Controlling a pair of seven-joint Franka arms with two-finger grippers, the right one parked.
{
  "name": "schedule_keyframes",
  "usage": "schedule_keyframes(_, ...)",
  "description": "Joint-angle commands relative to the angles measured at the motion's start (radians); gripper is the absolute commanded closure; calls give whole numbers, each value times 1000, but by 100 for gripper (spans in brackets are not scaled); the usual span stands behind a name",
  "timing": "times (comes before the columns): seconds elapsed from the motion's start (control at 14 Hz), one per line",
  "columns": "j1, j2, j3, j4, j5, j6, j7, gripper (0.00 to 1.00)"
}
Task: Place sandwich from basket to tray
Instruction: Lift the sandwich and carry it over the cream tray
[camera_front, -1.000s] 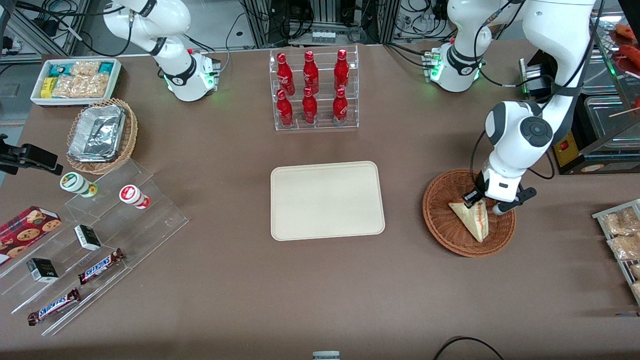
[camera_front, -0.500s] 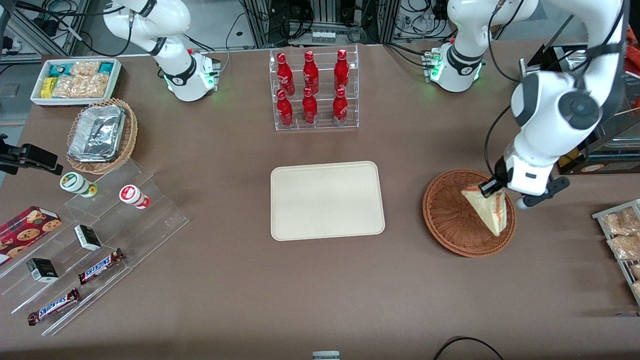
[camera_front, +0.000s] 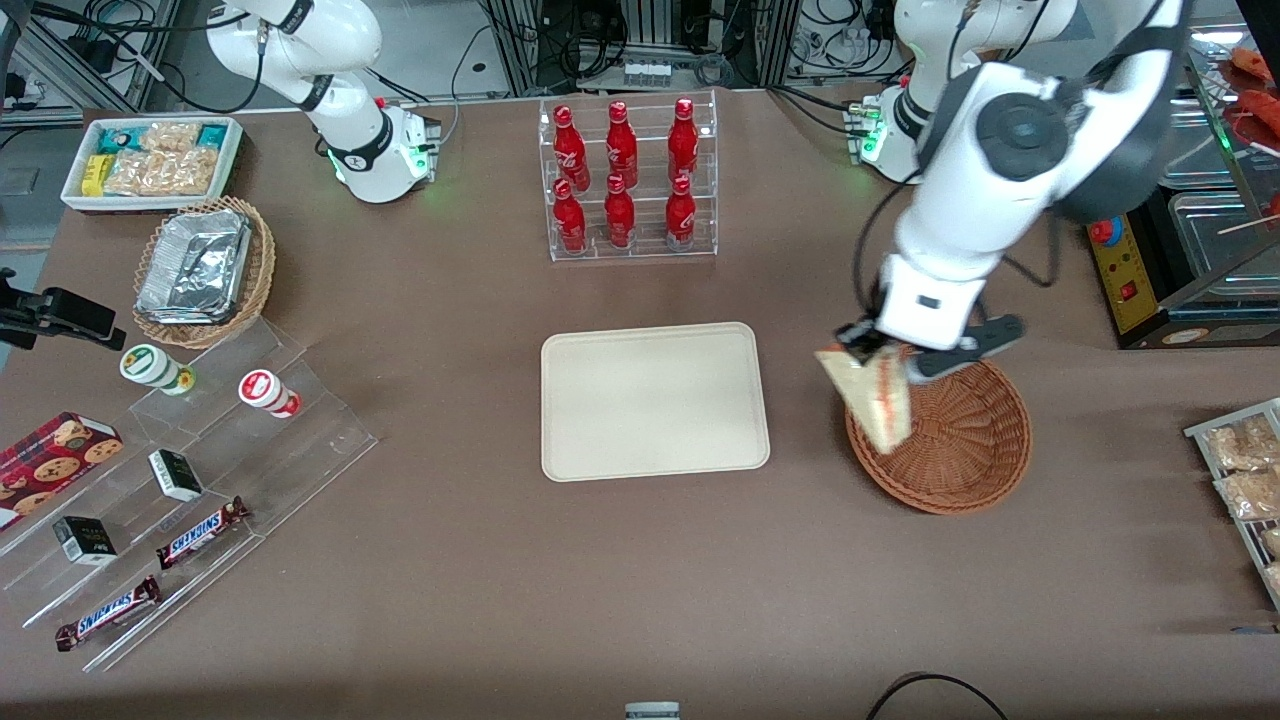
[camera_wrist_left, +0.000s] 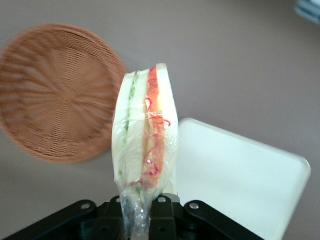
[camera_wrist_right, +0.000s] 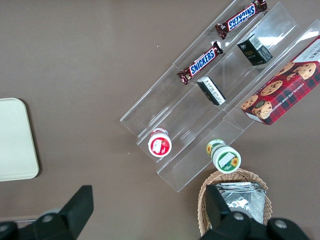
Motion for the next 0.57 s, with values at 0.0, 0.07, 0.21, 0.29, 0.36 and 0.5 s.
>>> schedule_keyframes(0.0,-126,172,-13,162,71,-21,-36,100)
schedule_keyframes(0.07,-174,221,-13,185,89,-15,-39,100)
schedule_keyframes(0.21,-278,313,-8,245,150,-12,-88,100)
schedule_keyframes(0.29,-309,371,-8,274,192,-12,-125,100)
schedule_keyframes(0.36,-345,418,-8,303,231,-1,-154,100)
schedule_keyframes(0.5,-398,494,-7,317,296,60,-194,100)
